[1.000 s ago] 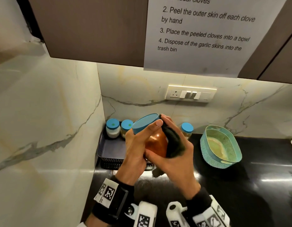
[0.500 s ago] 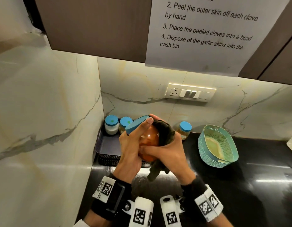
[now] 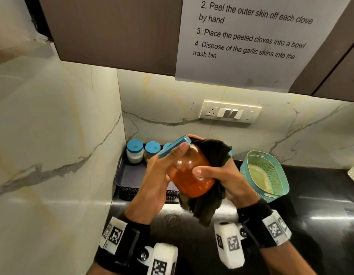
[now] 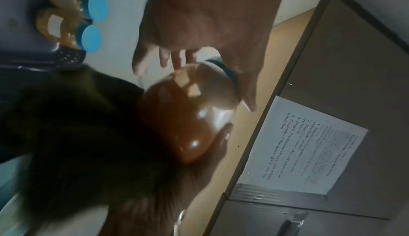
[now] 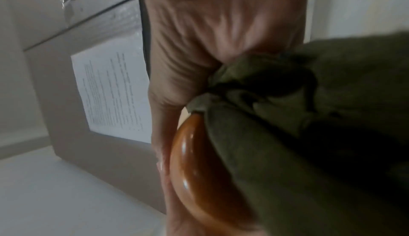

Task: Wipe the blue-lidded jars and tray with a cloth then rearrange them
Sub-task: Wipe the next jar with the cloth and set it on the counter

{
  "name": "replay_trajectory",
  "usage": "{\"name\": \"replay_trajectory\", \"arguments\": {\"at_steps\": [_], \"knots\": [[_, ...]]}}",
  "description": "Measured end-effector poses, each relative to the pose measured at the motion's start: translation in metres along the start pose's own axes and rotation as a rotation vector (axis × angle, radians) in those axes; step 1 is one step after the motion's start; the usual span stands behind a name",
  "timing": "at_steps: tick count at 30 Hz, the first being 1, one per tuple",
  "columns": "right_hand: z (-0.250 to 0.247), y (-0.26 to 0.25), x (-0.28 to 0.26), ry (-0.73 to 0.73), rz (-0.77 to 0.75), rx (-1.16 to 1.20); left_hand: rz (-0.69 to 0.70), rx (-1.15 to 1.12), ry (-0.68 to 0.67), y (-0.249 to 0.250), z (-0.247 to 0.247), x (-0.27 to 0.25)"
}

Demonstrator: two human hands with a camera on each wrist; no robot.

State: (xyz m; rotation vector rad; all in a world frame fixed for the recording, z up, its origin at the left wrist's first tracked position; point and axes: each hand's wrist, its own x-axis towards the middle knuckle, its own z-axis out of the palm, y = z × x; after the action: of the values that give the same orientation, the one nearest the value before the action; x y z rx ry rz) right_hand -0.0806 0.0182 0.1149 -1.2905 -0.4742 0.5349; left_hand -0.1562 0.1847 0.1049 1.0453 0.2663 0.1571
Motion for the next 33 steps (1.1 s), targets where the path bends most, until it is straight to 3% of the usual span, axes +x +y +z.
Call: {"name": "replay_trajectory", "arguments": {"at_steps": [2,5,9,11,12,14,16,18,21,23,25,29,31,33], "knots": [[0.007,0.000,-0.002,-0.022,-0.030,-0.027,-0.001,-0.062,-0.042,0.007,0.004,0.003],[0.037,0.005,-0.011,0.115,-0.271,-0.156,0.032,-0.126,0.040,0.008,0.008,0.010],[0.064,0.031,-0.022,0.265,-0.686,-0.625,0.050,-0.235,0.051,0.002,0.007,0.010],[0.063,0.037,-0.019,0.290,-0.761,-0.738,0.044,-0.270,0.059,0.000,0.007,0.008],[0.058,0.035,-0.015,0.244,-0.704,-0.658,0.053,-0.251,0.095,-0.001,0.007,0.007],[0.049,0.022,-0.010,0.140,-0.444,-0.395,0.084,-0.190,0.178,-0.002,0.009,0.004],[0.045,0.015,-0.004,0.102,-0.263,-0.291,0.086,-0.191,0.206,-0.002,0.009,0.004],[0.055,0.016,-0.007,0.144,-0.302,-0.328,0.071,-0.216,0.195,-0.004,0.004,0.009],[0.067,0.039,-0.014,0.232,-0.608,-0.689,0.063,-0.281,0.163,-0.005,0.000,0.011],[0.059,0.049,-0.012,0.229,-0.674,-0.788,0.062,-0.293,0.197,-0.009,0.001,0.011],[0.050,0.050,-0.006,0.198,-0.613,-0.673,0.050,-0.271,0.274,-0.008,0.005,0.009],[0.041,0.041,-0.003,0.189,-0.304,-0.331,0.000,-0.158,0.325,-0.011,0.013,0.007],[0.029,0.034,-0.005,0.183,-0.208,-0.340,0.000,-0.090,0.254,-0.011,0.011,0.005],[0.016,0.020,-0.006,0.123,-0.121,-0.332,0.008,0.004,0.095,-0.008,0.002,0.005]]}}
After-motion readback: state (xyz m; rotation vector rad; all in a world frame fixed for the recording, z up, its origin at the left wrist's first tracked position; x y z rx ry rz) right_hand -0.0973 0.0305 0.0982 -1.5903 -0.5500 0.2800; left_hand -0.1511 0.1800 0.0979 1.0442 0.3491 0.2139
